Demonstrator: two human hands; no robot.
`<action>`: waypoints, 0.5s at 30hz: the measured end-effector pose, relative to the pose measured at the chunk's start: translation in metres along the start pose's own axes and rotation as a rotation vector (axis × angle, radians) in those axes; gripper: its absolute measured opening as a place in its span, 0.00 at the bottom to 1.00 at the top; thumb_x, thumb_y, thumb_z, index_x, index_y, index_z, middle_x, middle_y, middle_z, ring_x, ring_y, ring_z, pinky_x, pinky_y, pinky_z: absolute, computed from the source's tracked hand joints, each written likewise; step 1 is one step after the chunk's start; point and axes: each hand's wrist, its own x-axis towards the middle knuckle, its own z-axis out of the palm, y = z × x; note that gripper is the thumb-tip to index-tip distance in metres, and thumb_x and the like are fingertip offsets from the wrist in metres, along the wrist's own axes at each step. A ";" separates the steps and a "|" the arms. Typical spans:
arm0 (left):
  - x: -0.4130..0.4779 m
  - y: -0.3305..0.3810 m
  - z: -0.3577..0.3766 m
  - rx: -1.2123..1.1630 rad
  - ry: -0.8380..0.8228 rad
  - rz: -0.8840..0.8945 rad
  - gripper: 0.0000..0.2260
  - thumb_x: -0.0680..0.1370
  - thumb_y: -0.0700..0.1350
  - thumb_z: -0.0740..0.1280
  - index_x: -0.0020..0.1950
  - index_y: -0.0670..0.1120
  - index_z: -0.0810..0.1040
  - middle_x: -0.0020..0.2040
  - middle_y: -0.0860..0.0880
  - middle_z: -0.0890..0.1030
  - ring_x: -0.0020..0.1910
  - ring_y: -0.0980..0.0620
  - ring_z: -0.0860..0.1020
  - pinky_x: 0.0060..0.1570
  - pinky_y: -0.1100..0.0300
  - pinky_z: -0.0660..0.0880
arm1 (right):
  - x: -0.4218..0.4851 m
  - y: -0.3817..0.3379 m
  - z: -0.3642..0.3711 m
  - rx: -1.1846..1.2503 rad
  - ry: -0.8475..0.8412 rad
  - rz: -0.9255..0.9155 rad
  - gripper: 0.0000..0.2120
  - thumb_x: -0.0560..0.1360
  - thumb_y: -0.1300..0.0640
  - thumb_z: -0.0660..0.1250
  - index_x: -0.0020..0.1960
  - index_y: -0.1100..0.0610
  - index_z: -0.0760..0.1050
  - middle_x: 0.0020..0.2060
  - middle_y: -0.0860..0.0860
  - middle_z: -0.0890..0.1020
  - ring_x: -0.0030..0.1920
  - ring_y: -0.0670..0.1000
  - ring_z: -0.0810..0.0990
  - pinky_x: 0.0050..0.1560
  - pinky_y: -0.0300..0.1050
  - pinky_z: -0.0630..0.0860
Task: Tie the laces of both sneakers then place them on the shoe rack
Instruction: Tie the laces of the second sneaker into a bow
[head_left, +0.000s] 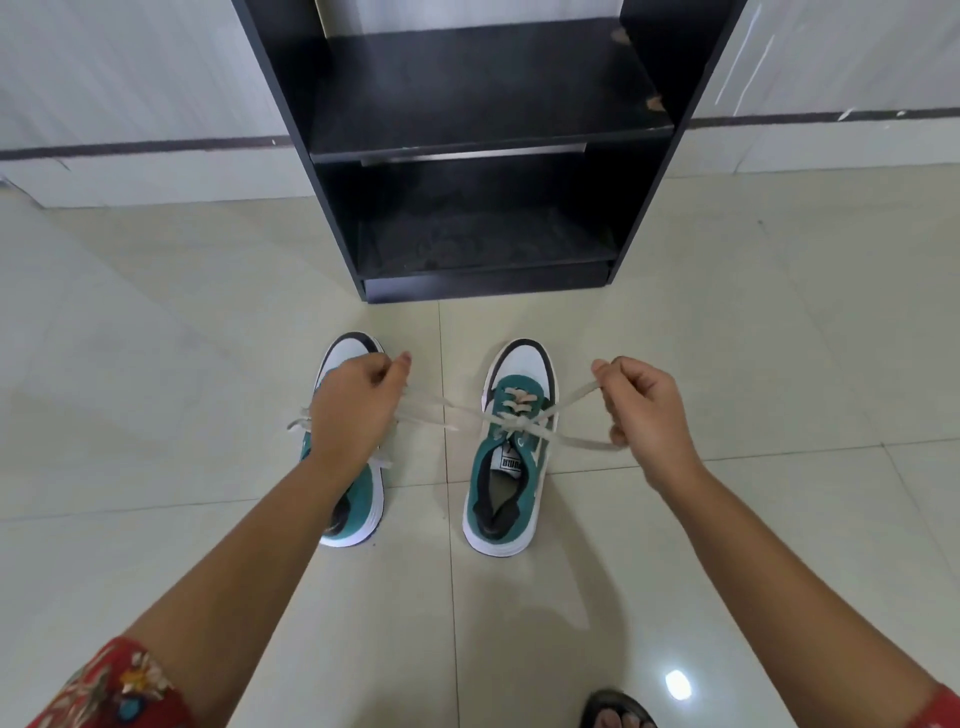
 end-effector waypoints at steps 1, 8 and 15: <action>0.002 -0.004 -0.002 0.140 0.001 0.030 0.20 0.78 0.55 0.58 0.34 0.42 0.75 0.29 0.45 0.78 0.32 0.45 0.76 0.40 0.54 0.71 | 0.002 -0.002 -0.006 -0.136 0.039 -0.041 0.19 0.76 0.52 0.64 0.28 0.56 0.67 0.21 0.46 0.64 0.24 0.46 0.61 0.28 0.40 0.60; -0.002 -0.020 0.003 0.957 -0.232 0.150 0.14 0.78 0.52 0.55 0.40 0.47 0.74 0.38 0.49 0.79 0.37 0.47 0.75 0.50 0.53 0.66 | 0.008 0.030 -0.032 -1.352 -0.153 0.084 0.14 0.75 0.45 0.60 0.48 0.53 0.78 0.46 0.54 0.82 0.47 0.58 0.80 0.41 0.44 0.70; -0.021 -0.010 0.045 0.302 -0.384 0.392 0.16 0.78 0.43 0.59 0.66 0.52 0.72 0.65 0.51 0.76 0.59 0.47 0.75 0.57 0.51 0.74 | -0.006 0.060 0.008 -0.859 -0.303 -0.110 0.15 0.77 0.52 0.59 0.61 0.51 0.74 0.56 0.51 0.80 0.56 0.55 0.76 0.54 0.48 0.73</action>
